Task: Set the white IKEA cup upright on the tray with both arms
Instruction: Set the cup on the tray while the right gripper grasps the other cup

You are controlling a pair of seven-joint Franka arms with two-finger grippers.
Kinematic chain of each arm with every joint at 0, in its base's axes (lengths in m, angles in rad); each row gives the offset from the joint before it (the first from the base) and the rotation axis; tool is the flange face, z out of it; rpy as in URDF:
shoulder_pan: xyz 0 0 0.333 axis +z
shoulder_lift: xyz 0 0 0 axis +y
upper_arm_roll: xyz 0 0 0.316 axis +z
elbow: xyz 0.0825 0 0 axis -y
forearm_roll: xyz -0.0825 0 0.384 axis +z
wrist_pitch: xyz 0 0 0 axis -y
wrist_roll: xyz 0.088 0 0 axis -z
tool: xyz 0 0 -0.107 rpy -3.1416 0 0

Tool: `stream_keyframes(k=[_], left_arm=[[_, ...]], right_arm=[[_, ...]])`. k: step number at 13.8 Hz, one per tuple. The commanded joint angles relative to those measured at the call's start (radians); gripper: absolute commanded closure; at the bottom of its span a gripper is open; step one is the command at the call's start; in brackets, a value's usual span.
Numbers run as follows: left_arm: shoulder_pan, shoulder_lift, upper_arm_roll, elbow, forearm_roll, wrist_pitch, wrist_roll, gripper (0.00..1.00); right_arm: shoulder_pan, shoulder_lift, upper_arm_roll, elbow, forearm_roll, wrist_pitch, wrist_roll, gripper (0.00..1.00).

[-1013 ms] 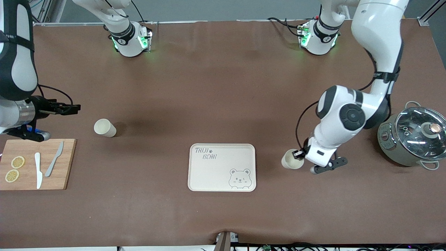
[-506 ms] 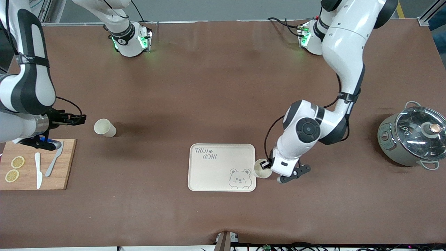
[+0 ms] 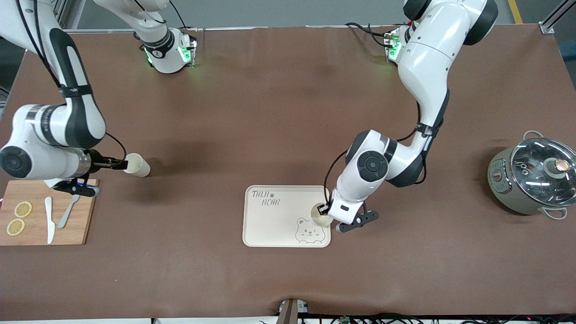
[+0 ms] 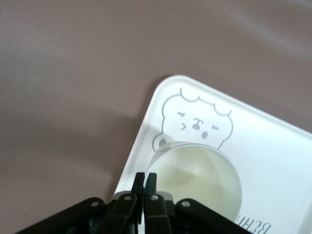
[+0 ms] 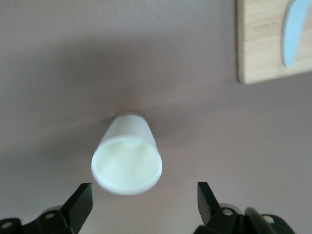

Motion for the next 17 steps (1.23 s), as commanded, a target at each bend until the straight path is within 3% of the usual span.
stream_keyframes(k=[1, 2, 3, 4, 6, 7, 12, 17], left_arm=[[-0.021, 0.012, 0.014, 0.019, 0.005, -0.006, -0.016, 1.00], [-0.026, 0.015, 0.014, 0.019, 0.005, -0.006, -0.018, 0.90], [-0.027, 0.017, 0.014, 0.018, 0.003, -0.006, -0.018, 0.86], [-0.027, 0.018, 0.014, 0.018, 0.003, -0.006, -0.018, 0.76], [-0.027, 0.018, 0.014, 0.016, 0.003, -0.006, -0.018, 0.39], [-0.027, 0.017, 0.014, 0.016, 0.005, -0.006, -0.018, 0.00], [-0.012, -0.050, 0.016, 0.021, 0.006, -0.058, -0.012, 0.00], [0.012, -0.175, 0.077, 0.021, 0.061, -0.230, 0.008, 0.00]], right_arm=[[-0.019, -0.073, 0.003, -0.160, -0.024, 0.139, -0.013, 0.10], [-0.025, -0.073, 0.003, -0.167, -0.024, 0.141, -0.014, 0.17], [-0.027, -0.071, 0.003, -0.180, -0.024, 0.147, -0.016, 0.32], [-0.027, -0.071, 0.001, -0.186, -0.024, 0.147, -0.016, 0.35], [-0.027, -0.068, 0.003, -0.203, -0.024, 0.152, -0.016, 0.79], [-0.027, -0.066, 0.003, -0.204, -0.024, 0.155, -0.016, 1.00], [-0.025, -0.063, 0.003, -0.189, -0.020, 0.150, -0.003, 1.00], [0.019, -0.043, 0.033, -0.040, 0.041, -0.001, 0.113, 1.00]])
